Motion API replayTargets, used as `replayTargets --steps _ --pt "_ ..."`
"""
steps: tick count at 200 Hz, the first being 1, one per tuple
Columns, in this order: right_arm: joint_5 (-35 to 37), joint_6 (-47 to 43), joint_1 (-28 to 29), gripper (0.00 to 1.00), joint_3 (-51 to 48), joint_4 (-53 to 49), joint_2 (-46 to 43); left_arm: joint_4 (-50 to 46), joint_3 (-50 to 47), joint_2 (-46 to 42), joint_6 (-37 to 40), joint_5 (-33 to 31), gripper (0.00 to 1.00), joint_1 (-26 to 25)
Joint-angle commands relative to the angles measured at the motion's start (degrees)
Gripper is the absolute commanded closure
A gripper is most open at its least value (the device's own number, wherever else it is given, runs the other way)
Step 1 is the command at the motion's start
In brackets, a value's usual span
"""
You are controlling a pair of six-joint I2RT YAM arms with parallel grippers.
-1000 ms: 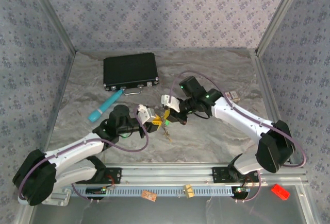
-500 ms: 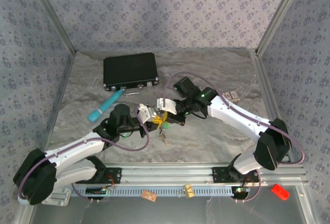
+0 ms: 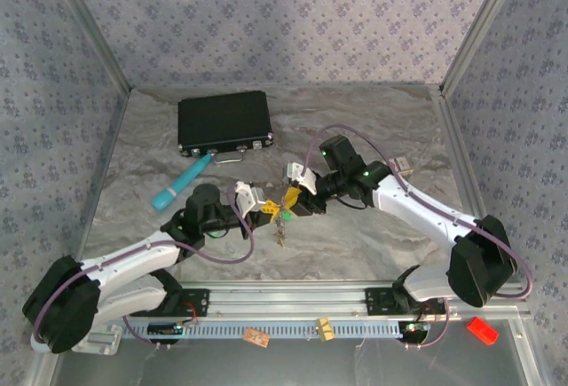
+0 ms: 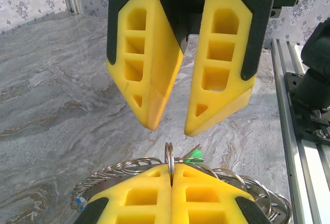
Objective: Put the keys on the keyring
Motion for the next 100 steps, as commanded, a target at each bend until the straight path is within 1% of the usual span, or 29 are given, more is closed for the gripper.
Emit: replayTargets --steps 1,33,100 --pt "-3.79 3.40 -0.02 0.73 -1.13 4.36 -0.45 8.50 -0.93 -0.21 -1.41 2.52 1.00 0.08" --pt "-3.68 3.61 0.22 0.74 -0.83 5.01 1.04 10.19 -1.48 -0.05 -1.71 3.30 1.00 0.10" --pt "-3.26 3.56 0.58 0.80 -0.58 5.26 2.75 11.42 -1.81 0.13 -1.90 4.41 1.00 0.05"
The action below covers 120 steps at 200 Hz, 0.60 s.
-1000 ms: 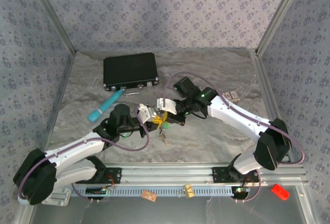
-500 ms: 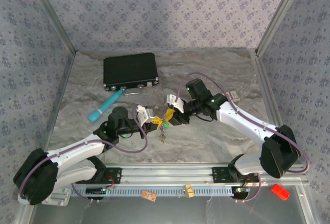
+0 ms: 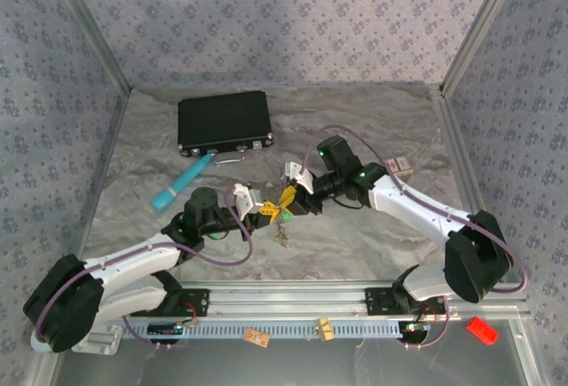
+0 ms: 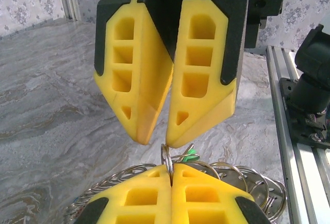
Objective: Put the keys on the keyring
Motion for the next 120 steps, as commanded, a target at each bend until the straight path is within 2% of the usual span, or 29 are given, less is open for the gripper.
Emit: replayTargets --steps 1,29,60,120 --pt "-0.61 0.95 0.33 0.80 0.30 0.82 0.90 6.86 0.43 -0.33 -0.36 3.36 1.00 -0.16" --pt "1.77 1.54 0.14 0.73 -0.54 1.77 0.64 6.56 0.55 -0.16 -0.23 3.35 1.00 -0.09" --pt "3.30 3.45 -0.91 0.73 -3.11 5.75 -2.30 4.99 0.80 -0.16 0.18 3.17 1.00 -0.15" --pt "1.94 2.69 -0.09 0.73 -3.19 4.61 -1.35 5.20 0.99 0.28 0.16 3.69 1.00 -0.25"
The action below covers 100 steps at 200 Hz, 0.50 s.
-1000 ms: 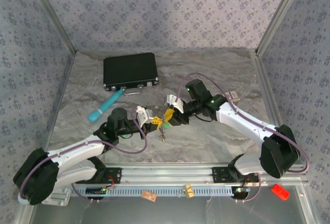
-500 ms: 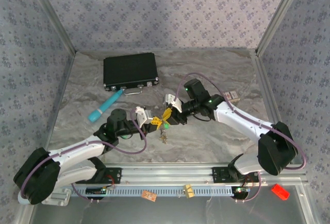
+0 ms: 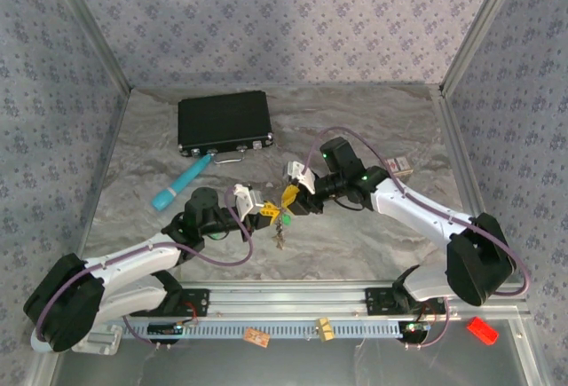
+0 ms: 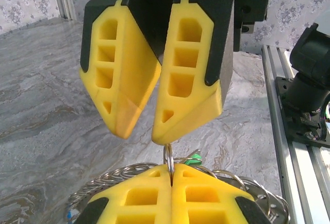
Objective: Put the keys on the keyring
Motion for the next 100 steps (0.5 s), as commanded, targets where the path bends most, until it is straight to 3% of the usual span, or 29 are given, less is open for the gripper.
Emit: replayTargets --steps 1,58,100 --pt "0.35 0.55 0.40 0.73 -0.59 0.67 0.09 4.81 1.01 -0.02 0.08 2.56 1.00 -0.23" --pt "-3.73 -0.70 0.40 0.73 -0.44 -0.39 1.41 4.73 1.14 0.07 0.20 2.48 1.00 -0.22" --pt "1.18 2.21 -2.09 0.73 -4.40 5.40 -3.32 3.40 1.51 0.19 0.68 2.21 1.00 -0.17"
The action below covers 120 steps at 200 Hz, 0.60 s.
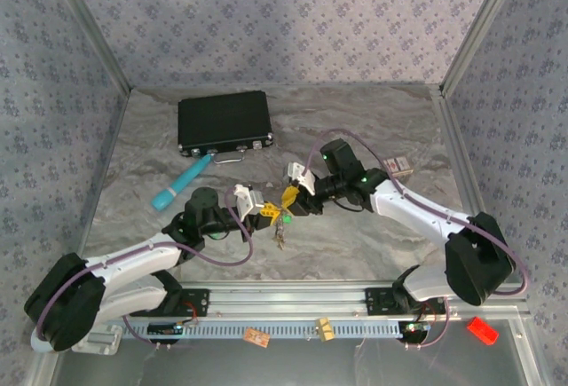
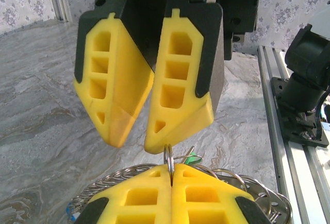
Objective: Put the keys on the keyring
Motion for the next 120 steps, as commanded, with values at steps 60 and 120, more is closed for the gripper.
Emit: replayTargets --steps 60,120 --pt "-4.85 -1.31 0.52 0.73 -0.30 -0.93 -1.20 3.37 1.52 0.14 0.72 1.99 1.00 -0.23" --pt "-3.79 -1.63 1.60 0.76 0.91 -0.88 0.86 3.40 1.49 -0.17 0.63 2.52 1.00 -0.29"
